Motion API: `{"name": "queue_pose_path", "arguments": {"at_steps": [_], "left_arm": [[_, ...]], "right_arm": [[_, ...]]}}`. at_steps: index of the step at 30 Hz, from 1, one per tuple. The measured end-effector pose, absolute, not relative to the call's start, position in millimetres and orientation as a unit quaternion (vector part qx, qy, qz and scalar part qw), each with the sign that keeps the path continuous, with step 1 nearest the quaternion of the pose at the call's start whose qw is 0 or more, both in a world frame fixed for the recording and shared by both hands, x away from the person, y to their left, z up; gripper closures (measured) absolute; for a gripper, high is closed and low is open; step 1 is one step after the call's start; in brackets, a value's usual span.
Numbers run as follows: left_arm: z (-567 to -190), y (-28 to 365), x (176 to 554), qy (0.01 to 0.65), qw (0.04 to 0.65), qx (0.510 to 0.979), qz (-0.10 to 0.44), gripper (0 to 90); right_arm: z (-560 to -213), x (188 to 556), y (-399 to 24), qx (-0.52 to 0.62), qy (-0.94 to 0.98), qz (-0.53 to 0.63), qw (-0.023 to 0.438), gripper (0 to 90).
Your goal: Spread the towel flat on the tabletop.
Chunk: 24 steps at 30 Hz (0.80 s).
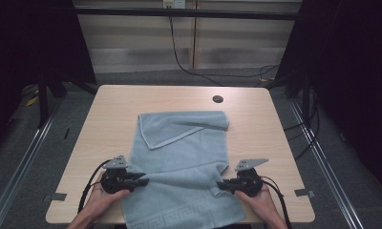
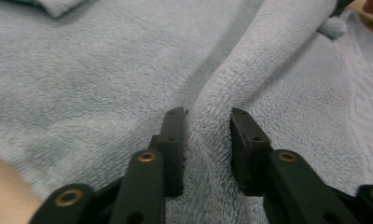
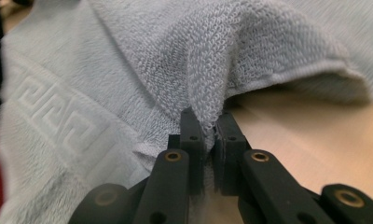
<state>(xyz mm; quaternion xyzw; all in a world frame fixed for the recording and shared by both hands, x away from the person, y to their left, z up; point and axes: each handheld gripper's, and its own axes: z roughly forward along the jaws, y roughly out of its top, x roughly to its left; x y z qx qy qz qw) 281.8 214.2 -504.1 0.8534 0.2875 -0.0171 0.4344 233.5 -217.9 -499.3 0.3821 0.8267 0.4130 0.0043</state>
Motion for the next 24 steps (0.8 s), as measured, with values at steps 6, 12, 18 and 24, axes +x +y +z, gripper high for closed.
{"name": "queue_pose_path", "arguments": {"at_steps": [6, 12, 18, 24], "left_arm": [[-497.8, 220.8, 268.4, 0.266, 0.454, 0.848, -0.059, 60.9], [-482.1, 234.1, 292.7, 0.300, 0.495, 0.815, -0.039, 56.4], [-490.2, 240.6, 326.6, 0.347, 0.477, 0.807, -0.014, 58.4], [-502.4, 229.6, 340.2, 0.368, 0.441, 0.818, -0.024, 60.2]], "right_arm": [[-486.6, 204.6, -229.6, 0.376, 0.807, 0.455, -0.007, 66.0], [-464.4, 244.2, -239.7, 0.387, 0.772, 0.504, 0.032, 55.5], [-465.2, 296.7, -231.7, 0.389, 0.770, 0.503, 0.037, 58.6], [-487.5, 330.5, -214.2, 0.406, 0.790, 0.459, 0.022, 60.0]]}}
